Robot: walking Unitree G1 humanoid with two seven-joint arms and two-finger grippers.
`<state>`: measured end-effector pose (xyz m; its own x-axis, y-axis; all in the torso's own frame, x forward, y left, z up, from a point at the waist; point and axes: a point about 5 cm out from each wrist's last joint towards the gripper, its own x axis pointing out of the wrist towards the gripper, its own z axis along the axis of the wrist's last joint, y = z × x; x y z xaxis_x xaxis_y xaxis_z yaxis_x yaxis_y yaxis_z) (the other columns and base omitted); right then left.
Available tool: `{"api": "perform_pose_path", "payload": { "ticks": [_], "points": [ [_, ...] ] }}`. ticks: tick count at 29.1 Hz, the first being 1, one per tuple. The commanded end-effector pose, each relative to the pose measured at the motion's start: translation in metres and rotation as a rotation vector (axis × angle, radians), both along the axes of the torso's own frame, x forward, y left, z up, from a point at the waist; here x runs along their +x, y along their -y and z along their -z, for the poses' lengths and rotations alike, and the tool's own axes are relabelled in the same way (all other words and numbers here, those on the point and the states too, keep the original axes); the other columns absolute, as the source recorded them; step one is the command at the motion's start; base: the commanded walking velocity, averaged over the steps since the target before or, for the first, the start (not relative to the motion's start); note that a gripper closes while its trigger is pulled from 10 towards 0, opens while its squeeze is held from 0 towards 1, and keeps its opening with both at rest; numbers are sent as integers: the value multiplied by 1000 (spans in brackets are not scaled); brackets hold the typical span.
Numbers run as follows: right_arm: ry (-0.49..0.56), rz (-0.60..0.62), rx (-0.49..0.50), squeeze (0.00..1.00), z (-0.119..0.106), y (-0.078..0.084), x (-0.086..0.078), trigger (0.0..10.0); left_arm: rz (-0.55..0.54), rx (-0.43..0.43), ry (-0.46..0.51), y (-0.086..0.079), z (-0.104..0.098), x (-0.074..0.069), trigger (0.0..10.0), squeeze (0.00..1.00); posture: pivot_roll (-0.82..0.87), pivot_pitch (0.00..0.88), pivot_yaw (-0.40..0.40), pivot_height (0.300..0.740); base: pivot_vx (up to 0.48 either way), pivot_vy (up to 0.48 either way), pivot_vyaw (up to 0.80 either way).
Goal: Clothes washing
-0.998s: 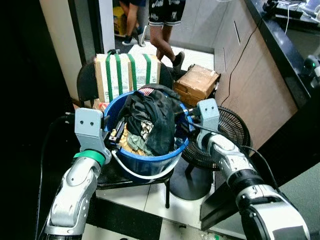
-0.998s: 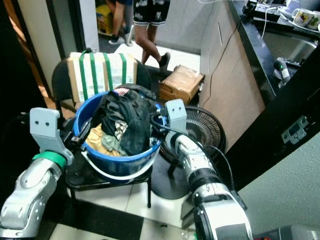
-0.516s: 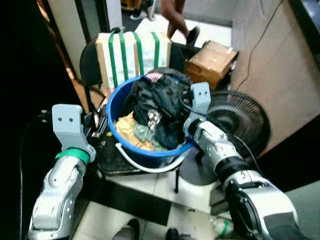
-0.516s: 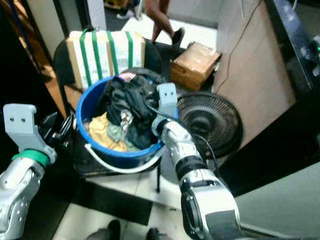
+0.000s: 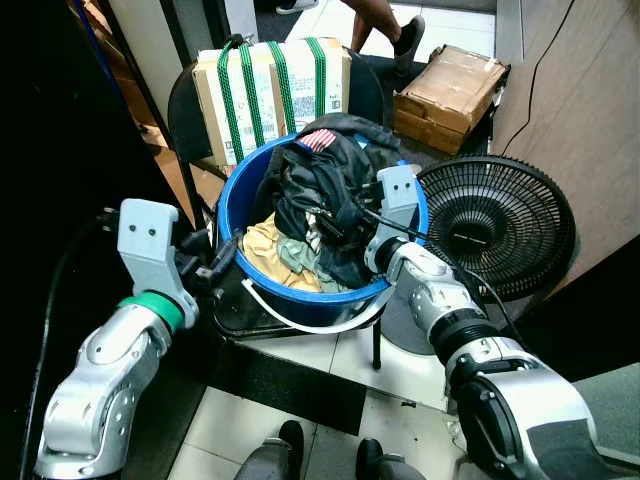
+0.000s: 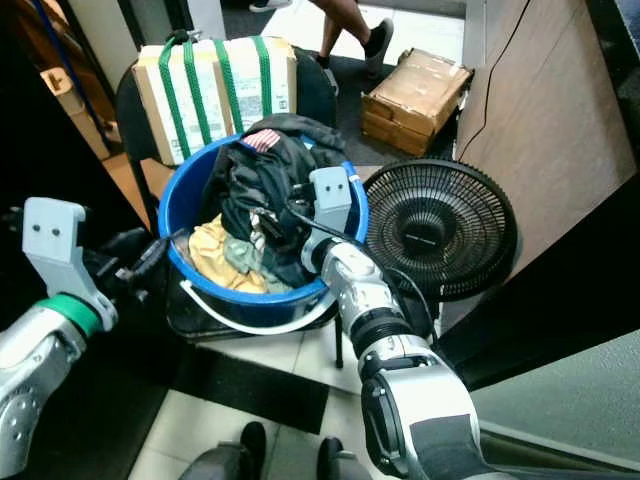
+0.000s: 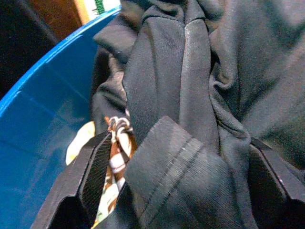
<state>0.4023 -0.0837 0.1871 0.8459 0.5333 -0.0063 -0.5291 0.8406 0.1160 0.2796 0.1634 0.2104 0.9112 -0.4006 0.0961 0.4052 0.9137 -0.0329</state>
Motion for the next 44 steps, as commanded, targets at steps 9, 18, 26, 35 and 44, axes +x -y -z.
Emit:
{"api": "perform_pose_path", "payload": {
  "ticks": [9,18,26,35,44],
  "points": [
    [-118,18,2,0,28,2,-6,0,53,5,-32,4,3,-6,10000,0,148,313,137,740,0,0,0],
    [-113,12,5,0,26,3,-5,0,73,8,-37,5,2,-6,10000,0,143,306,135,740,0,0,0],
    [-105,11,36,0,23,6,-5,0,86,4,-45,6,4,-6,10000,0,141,298,141,740,0,0,0],
    [-56,33,102,0,13,17,-2,0,77,-13,-18,8,3,1,10000,0,110,238,109,740,0,0,0],
    [520,268,580,0,-185,109,3,0,2,-87,96,4,-15,19,10000,0,85,111,47,740,0,0,0]
  ]
}}
